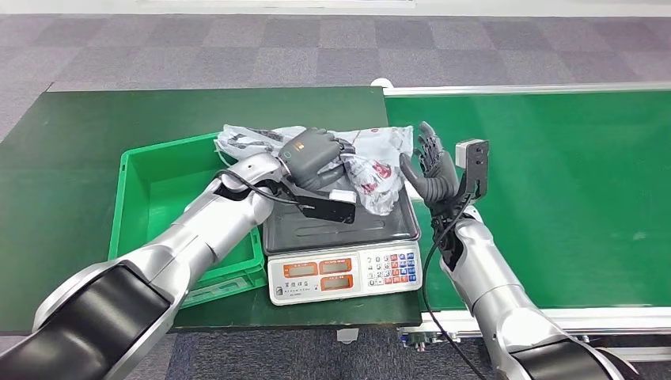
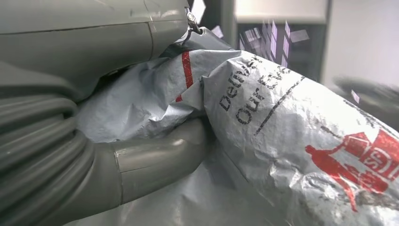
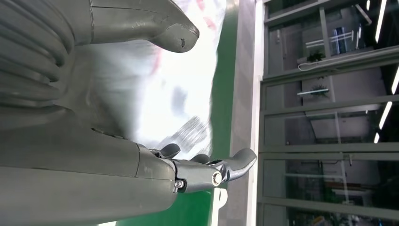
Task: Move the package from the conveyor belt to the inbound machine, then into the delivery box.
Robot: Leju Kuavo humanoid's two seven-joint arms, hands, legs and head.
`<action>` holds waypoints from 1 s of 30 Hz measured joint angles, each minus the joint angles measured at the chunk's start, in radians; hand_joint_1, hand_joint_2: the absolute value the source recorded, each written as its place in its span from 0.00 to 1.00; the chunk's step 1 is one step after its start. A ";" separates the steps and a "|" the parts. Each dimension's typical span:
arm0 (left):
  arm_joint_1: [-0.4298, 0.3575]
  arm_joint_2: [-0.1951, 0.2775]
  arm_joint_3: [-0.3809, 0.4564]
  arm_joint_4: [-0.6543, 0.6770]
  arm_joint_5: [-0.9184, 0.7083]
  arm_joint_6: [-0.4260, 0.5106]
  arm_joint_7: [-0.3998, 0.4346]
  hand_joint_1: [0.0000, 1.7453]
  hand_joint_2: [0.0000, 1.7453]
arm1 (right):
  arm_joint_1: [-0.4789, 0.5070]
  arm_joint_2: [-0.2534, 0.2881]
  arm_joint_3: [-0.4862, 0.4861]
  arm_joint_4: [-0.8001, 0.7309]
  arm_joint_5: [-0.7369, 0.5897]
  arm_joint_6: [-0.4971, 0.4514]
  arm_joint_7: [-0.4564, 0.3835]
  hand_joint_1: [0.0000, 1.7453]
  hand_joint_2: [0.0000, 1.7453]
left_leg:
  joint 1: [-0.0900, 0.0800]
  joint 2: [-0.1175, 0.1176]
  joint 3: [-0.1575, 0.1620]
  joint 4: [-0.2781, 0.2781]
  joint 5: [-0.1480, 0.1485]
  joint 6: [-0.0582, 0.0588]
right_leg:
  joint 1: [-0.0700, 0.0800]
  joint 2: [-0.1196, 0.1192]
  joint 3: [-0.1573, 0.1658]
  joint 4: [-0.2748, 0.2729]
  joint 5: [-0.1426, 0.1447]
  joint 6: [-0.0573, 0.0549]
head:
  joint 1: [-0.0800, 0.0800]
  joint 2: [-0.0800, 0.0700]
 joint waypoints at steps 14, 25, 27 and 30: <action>0.412 0.507 0.216 -0.313 -0.239 0.292 0.339 1.00 1.00 | 0.217 -0.119 -0.107 -0.150 -0.004 -0.013 0.017 0.00 1.00 | -0.002 0.014 0.008 -0.005 -0.005 -0.006 | 0.000 0.015 0.000 0.002 -0.004 -0.005 | 0.000 0.000; 0.998 0.579 0.706 -0.867 -0.415 0.135 0.402 0.00 1.00 | 0.377 -0.136 -0.189 -0.324 0.027 -0.011 0.045 0.00 1.00 | -0.002 0.016 0.012 -0.006 -0.013 -0.007 | 0.000 0.015 0.002 0.001 -0.011 -0.007 | 0.000 0.000; 1.031 0.570 0.727 -0.910 -0.363 0.126 0.371 0.00 1.00 | 0.392 -0.136 -0.194 -0.345 0.030 -0.011 0.049 0.00 1.00 | -0.002 0.013 0.011 -0.006 -0.013 -0.007 | 0.001 0.012 0.003 0.001 -0.011 -0.007 | 0.000 0.000; 1.053 0.560 0.734 -0.958 -0.234 0.113 0.310 0.00 1.00 | 0.404 -0.136 -0.197 -0.362 0.035 -0.012 0.053 0.00 1.00 | -0.002 0.010 0.011 -0.006 -0.012 -0.007 | 0.001 0.010 0.004 0.001 -0.011 -0.007 | 0.000 0.000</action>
